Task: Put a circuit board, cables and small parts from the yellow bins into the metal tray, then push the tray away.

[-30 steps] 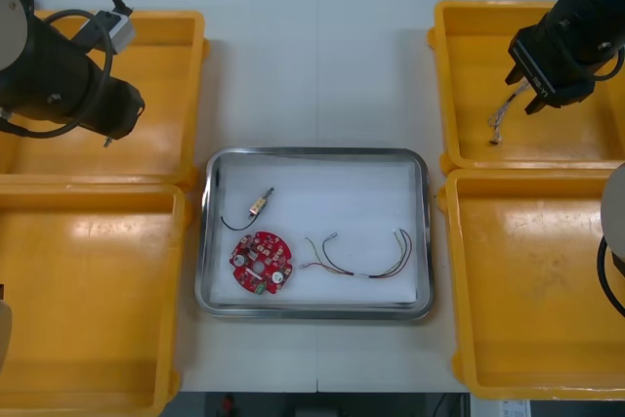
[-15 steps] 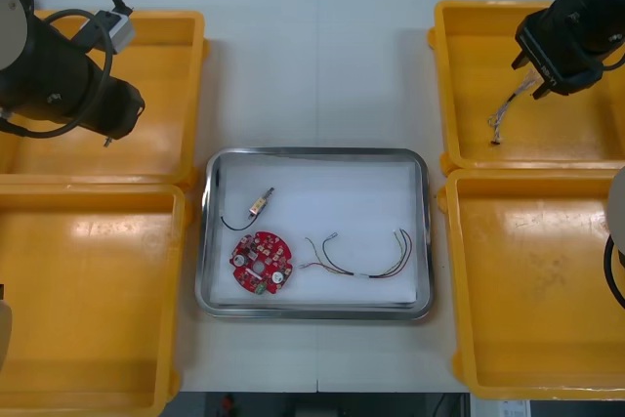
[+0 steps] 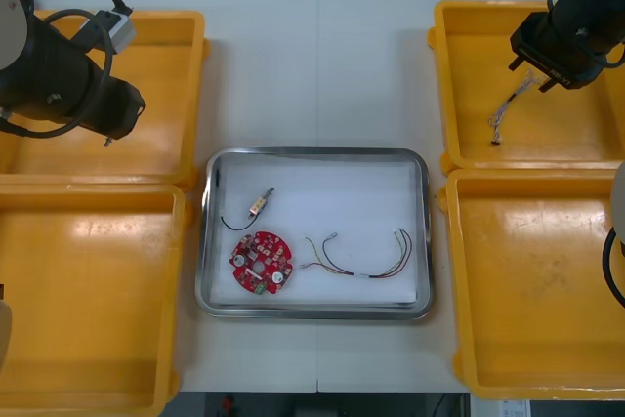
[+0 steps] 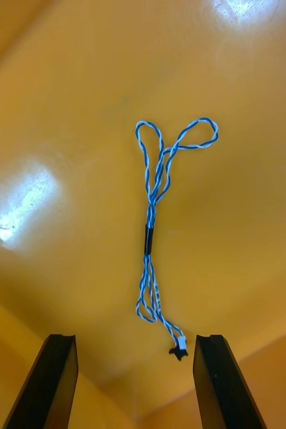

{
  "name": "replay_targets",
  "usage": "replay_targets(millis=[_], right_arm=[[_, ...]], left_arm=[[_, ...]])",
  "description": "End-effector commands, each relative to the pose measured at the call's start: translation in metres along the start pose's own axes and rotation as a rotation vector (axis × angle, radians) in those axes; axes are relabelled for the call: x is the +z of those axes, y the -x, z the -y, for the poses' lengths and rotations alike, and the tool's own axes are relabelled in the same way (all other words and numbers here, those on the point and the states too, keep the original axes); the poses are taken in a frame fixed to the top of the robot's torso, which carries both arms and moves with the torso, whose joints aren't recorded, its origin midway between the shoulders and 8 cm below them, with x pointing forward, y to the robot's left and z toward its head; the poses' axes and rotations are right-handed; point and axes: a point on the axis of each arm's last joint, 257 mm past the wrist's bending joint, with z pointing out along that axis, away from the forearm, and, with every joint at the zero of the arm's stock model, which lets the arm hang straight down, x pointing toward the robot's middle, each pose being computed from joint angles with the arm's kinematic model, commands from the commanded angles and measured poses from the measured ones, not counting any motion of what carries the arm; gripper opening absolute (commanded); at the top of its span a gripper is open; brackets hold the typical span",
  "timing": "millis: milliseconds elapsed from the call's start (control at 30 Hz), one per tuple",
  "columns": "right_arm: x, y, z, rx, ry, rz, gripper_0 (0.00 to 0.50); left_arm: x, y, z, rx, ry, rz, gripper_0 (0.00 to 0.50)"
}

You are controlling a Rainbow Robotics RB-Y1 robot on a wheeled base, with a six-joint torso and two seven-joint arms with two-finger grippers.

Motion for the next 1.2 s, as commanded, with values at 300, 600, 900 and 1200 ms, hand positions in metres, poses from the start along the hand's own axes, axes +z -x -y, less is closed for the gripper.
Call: replay_targets(millis=[300,600,900,1200], right_arm=[[0.005,0.034,-0.021,-0.053,0.065,0.087,0.500],[0.031,0.019,-0.019,-0.049,0.056,0.057,0.500],[0.053,0.007,-0.023,-0.030,0.064,0.052,0.500],[0.065,-0.002,-0.022,-0.035,0.055,0.044,0.500]], left_arm=[[-0.006,0.000,-0.001,-0.134,0.003,0.025,0.003],[-0.006,-0.001,-0.001,-0.136,0.005,0.023,0.003],[-0.006,0.000,0.000,-0.135,0.002,0.024,0.004],[-0.006,0.000,-0.001,-0.135,0.005,0.025,0.003]])
